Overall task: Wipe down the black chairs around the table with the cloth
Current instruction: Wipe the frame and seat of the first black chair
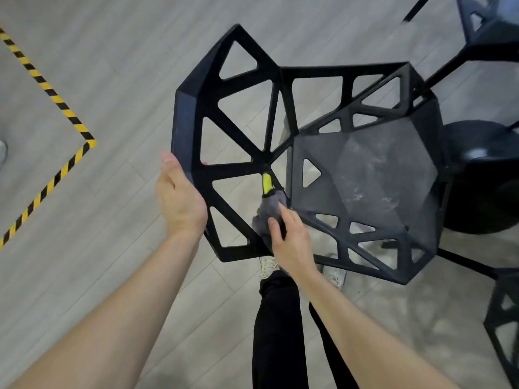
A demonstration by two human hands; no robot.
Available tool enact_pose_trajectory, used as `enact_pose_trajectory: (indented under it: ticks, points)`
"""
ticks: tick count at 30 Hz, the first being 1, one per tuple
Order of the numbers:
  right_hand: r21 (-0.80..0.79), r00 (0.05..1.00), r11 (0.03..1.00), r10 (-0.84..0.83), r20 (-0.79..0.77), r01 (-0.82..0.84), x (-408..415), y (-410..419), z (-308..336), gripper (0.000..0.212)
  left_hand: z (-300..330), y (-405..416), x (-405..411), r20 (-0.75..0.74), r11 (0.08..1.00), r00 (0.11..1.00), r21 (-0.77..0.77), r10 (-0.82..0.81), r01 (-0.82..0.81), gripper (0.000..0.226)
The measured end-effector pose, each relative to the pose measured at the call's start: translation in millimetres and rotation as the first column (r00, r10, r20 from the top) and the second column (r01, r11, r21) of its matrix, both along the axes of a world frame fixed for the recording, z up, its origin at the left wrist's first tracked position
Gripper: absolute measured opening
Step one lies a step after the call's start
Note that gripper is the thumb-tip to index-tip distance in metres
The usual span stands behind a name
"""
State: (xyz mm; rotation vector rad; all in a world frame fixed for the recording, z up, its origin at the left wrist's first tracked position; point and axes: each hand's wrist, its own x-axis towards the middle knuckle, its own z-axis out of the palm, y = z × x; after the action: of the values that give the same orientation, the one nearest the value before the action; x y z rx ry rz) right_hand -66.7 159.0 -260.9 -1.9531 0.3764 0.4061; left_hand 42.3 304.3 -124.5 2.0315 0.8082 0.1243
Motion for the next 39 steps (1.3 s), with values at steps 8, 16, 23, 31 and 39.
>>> enact_pose_trajectory:
  ticks: [8,16,23,31,39]
  points:
    - [0.091,0.996,0.992,-0.078,-0.044,0.082,123.5,20.8,-29.2,0.061,-1.0,2.1,-0.3,-0.001,1.0,1.0,0.023,-0.01,0.01,0.041]
    - [0.024,0.997,0.997,-0.078,-0.022,0.079,89.7,-22.1,-29.5,0.023,4.1,-1.7,-1.6,0.026,0.999,0.999,0.046,-0.022,0.021,0.041]
    - [-0.038,0.995,0.999,0.003,-0.1,-0.007,104.8,-15.9,-82.9,0.033,-0.9,6.7,-0.2,0.001,0.993,1.0,0.117,0.004,-0.004,0.043]
    - [0.085,0.995,0.992,0.095,-0.028,-0.092,106.1,-2.0,-39.0,0.06,-1.2,7.6,-1.0,-0.011,0.989,1.0,0.147,0.005,-0.003,0.05]
    - [0.095,0.999,0.995,0.035,-0.039,-0.032,66.7,-28.1,-10.3,0.044,-0.1,5.6,-0.9,0.003,0.997,1.0,0.077,-0.001,0.001,0.05]
